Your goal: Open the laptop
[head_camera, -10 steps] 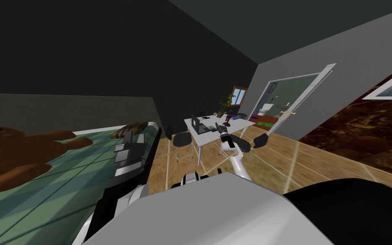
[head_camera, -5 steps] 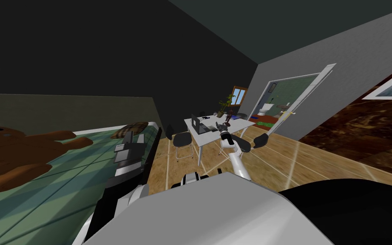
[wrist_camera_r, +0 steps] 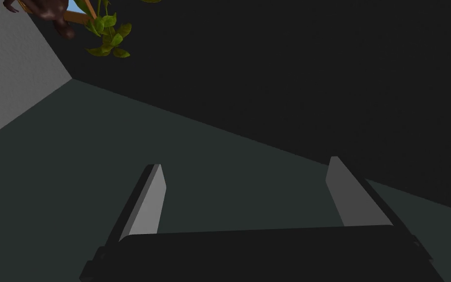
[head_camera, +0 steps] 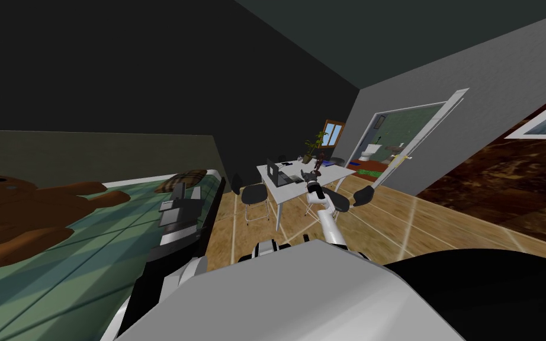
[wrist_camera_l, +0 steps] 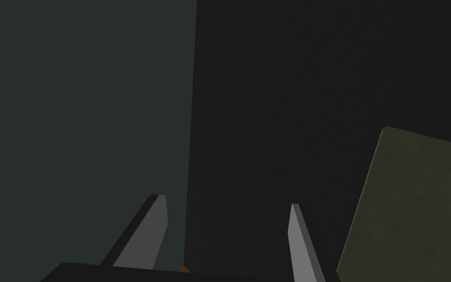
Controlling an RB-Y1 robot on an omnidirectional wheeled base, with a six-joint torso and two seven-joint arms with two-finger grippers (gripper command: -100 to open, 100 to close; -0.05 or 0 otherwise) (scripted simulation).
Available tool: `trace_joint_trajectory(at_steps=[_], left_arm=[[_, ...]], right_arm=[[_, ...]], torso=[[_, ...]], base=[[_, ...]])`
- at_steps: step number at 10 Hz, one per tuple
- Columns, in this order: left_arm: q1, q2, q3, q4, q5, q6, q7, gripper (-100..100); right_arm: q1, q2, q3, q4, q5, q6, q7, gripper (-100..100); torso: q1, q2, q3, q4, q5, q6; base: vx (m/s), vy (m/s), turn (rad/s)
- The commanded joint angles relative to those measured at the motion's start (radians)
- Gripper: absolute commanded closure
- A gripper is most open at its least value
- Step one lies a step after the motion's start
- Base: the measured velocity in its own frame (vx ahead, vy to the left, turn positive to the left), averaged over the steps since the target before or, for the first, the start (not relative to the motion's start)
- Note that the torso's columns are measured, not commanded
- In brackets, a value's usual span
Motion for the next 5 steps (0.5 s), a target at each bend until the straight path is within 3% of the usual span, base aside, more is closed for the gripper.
trace_joint_trajectory(at_steps=[1,2,3,5], left_arm=[[0.000,0.000,0.000,0.000,0.000,0.000,0.000,0],[0.000,0.000,0.000,0.000,0.000,0.000,0.000,0],[0.000,0.000,0.000,0.000,0.000,0.000,0.000,0],[0.000,0.000,0.000,0.000,0.000,0.000,0.000,0]], right_arm=[[-0.052,0.000,-0.031,0.053,0.009,0.018,0.075,-100],[-0.052,0.000,-0.031,0.053,0.009,0.018,0.103,-100],[-0.100,0.000,-0.061,0.099,0.018,0.034,0.132,-100],[-0.103,0.000,-0.061,0.106,0.018,0.034,0.190,-100]], torso=[[0.000,0.000,0.000,0.000,0.000,0.000],[0.001,0.000,0.000,0.000,0.000,0.000],[0.000,0.000,0.000,0.000,0.000,0.000],[0.001,0.000,0.000,0.000,0.000,0.000]], base=[[-0.005,0.008,0.008],[0.000,0.000,0.000],[-0.008,0.011,0.016],[-0.005,0.008,0.006]])
